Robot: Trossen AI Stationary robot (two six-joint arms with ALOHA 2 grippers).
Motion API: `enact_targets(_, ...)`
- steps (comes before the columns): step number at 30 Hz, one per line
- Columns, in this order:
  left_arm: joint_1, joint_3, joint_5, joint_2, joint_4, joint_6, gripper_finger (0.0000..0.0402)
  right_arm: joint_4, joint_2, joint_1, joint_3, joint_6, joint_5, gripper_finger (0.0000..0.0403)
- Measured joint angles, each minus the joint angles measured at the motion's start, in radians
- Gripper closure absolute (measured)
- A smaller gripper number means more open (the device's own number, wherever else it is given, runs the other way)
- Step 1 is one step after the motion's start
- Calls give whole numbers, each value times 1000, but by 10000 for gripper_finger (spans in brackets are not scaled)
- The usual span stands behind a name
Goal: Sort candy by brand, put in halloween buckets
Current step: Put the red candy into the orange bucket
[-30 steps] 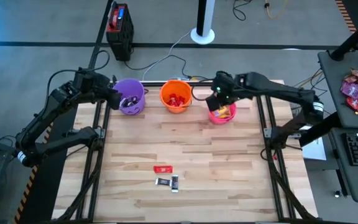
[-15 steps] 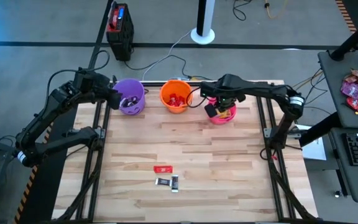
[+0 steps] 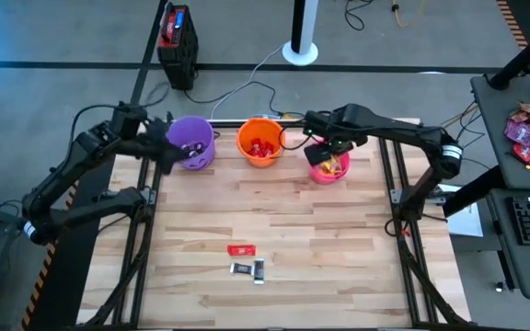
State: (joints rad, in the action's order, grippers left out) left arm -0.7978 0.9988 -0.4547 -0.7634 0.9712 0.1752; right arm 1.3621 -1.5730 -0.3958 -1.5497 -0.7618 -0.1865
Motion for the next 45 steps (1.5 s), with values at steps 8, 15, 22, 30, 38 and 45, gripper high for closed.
enact_targets(8, 415, -1, 41, 3, 59, 177, 285, -157, 91, 12, -1, 48, -4, 223)
enact_targets(15, 932, -1, 422, -98, -239, 377, 286, -173, 98, 16, -1, 170, 0, 221)
enact_targets(22, 1245, -1, 737, -321, -342, 445, 286, -175, 127, 47, -1, 261, 4, 218)
enact_targets(30, 1274, 1, 651, -624, -399, 583, 273, -197, 166, 51, -1, 337, 4, 218)
enact_targets(38, 1263, 38, 622, -854, -408, 577, 188, -192, 193, 62, 2, 355, 8, 218)
enact_targets(45, 1254, 71, 679, -999, -426, 339, 122, -193, 204, 76, 2, 365, 7, 218)
